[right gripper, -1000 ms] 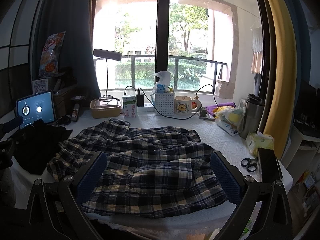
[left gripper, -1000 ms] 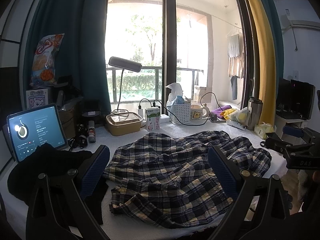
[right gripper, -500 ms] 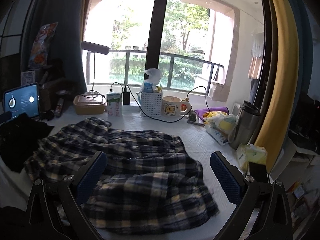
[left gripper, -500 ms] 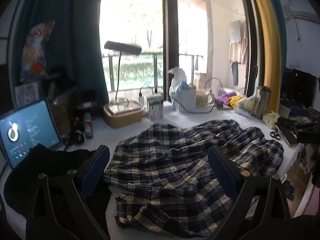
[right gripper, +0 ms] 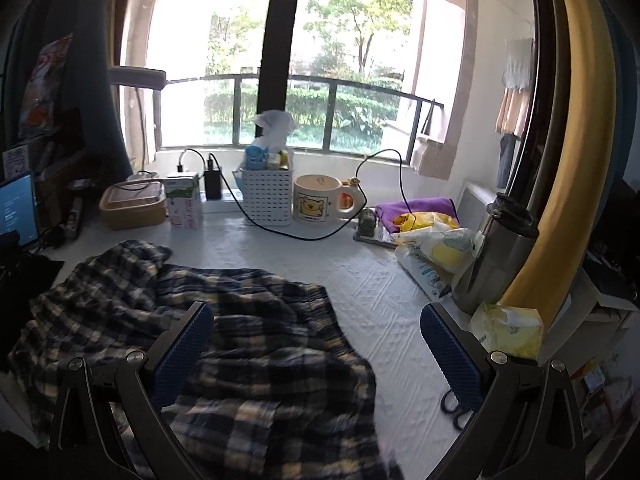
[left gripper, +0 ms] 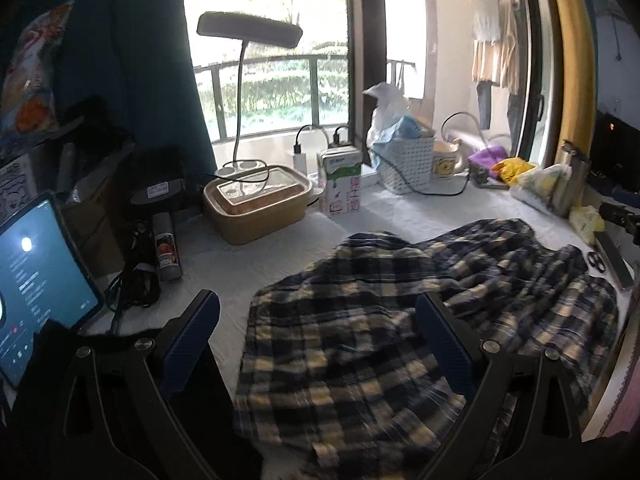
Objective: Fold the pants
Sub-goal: 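Lower both tools onto the plaid pants and close on the waistband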
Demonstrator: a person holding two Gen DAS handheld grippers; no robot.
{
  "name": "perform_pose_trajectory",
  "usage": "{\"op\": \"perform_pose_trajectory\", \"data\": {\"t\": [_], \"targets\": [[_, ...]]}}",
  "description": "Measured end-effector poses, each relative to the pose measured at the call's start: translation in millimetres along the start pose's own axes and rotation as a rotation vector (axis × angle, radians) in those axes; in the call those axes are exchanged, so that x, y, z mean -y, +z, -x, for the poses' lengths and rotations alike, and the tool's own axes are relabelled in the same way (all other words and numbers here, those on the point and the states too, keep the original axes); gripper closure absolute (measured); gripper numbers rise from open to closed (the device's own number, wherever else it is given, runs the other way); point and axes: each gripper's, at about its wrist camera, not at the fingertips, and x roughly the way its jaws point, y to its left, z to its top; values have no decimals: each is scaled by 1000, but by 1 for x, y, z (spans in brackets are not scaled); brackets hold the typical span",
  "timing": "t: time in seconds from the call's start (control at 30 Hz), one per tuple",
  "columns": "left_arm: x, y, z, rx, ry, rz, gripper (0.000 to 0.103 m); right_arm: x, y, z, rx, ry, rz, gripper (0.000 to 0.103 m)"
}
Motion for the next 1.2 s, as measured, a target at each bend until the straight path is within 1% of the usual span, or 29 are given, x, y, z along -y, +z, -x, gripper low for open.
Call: {"op": "perform_pose_trajectory", "data": {"t": [0.13,0.23,0.3,0.37,0.43,0.47,0.5,0.57,0.67,0.7,0.73,0.83,0.87,0.9,0.93,0.97,1.03,1.07,1.1,1.13,1.2], "targets": [[-13,8,-32,-75,-8,9,5,17,13,-28,-40,-7,3,0],[-22,11,-59,-129,-8,23,5,32,23,-51,-62,13,-14,0],[-27,14,-77,-158,-6,24,5,39,28,-70,-92,52,-27,0],[-30,17,-96,-198,-6,20,5,43,29,-96,-143,126,-51,0],[-33,17,-115,-236,-2,25,6,44,26,-125,-216,213,-92,1],[-34,17,-123,-251,-8,25,6,43,23,-135,-246,245,-101,2],[-35,18,-130,-263,-11,27,6,41,21,-145,-274,267,-104,6],[-37,19,-140,-279,-12,24,6,35,16,-164,-321,284,-89,7],[-35,19,-154,-311,-33,-14,6,32,14,-182,-344,296,-98,8],[-34,19,-159,-324,-38,-27,8,31,13,-185,-349,303,-102,8],[-34,18,-163,-339,-44,-37,16,28,12,-193,-361,321,-101,8],[-33,11,-177,-395,-70,-42,29,18,7,-207,-398,353,-86,11],[-31,10,-175,-381,-72,-43,31,14,5,-213,-414,366,-79,12],[-28,10,-174,-374,-87,-54,41,10,4,-215,-421,374,-75,19],[-25,10,-172,-368,-95,-67,51,7,3,-217,-420,383,-68,29],[-21,10,-170,-367,-104,-81,57,5,5,-217,-414,384,-63,34],[-14,9,-165,-362,-118,-94,80,3,7,-215,-407,385,-55,73],[-10,9,-162,-360,-117,-100,84,1,10,-212,-395,365,-38,74],[-8,9,-158,-350,-108,-107,95,-1,14,-207,-376,342,-8,75],[-8,11,-155,-335,-97,-110,98,-3,18,-201,-351,318,18,75],[-11,18,-145,-290,-80,-98,99,-2,27,-189,-294,264,62,75]]}}
